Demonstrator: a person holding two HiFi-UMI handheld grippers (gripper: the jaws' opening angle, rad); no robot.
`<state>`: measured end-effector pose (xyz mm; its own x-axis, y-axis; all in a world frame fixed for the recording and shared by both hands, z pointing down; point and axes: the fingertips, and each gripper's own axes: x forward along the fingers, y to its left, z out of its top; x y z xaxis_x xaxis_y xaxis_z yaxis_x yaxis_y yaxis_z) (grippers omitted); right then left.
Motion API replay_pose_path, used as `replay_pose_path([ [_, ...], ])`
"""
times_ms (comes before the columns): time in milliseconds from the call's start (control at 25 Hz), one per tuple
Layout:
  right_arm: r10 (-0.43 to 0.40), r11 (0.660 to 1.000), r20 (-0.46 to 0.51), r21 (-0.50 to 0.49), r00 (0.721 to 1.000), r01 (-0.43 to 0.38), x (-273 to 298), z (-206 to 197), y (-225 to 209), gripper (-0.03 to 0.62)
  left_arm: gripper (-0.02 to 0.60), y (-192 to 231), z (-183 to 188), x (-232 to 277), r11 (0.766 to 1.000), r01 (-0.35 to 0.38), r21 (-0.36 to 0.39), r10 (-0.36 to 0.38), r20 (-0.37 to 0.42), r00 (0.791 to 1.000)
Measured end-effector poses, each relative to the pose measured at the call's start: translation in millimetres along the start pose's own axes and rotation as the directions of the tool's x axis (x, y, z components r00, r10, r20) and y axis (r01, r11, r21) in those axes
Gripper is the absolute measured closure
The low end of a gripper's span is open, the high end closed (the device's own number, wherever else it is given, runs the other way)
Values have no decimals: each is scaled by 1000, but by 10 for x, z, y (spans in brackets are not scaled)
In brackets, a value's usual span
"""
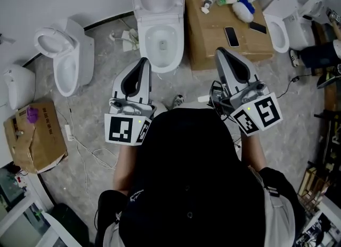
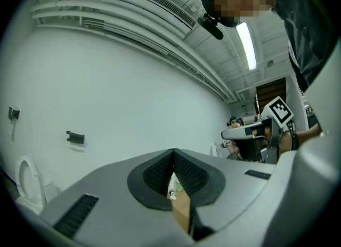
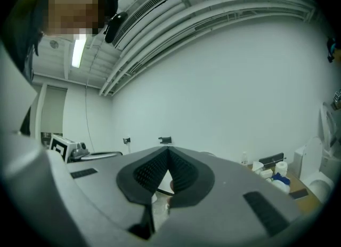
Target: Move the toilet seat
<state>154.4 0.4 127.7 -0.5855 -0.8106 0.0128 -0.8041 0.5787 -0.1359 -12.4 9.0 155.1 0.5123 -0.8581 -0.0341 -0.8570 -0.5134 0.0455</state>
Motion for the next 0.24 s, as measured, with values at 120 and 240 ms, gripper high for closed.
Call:
replay_pose_path([
  [120, 0, 1000, 27, -3, 1000, 0, -77, 143, -82, 582, 574, -22, -12, -63, 1000, -14, 4, 14, 1, 1000],
  [240, -2, 1000, 40, -26, 999, 3, -61, 179, -118, 582, 573, 20, -14, -134, 999, -37, 10, 37, 4, 999],
])
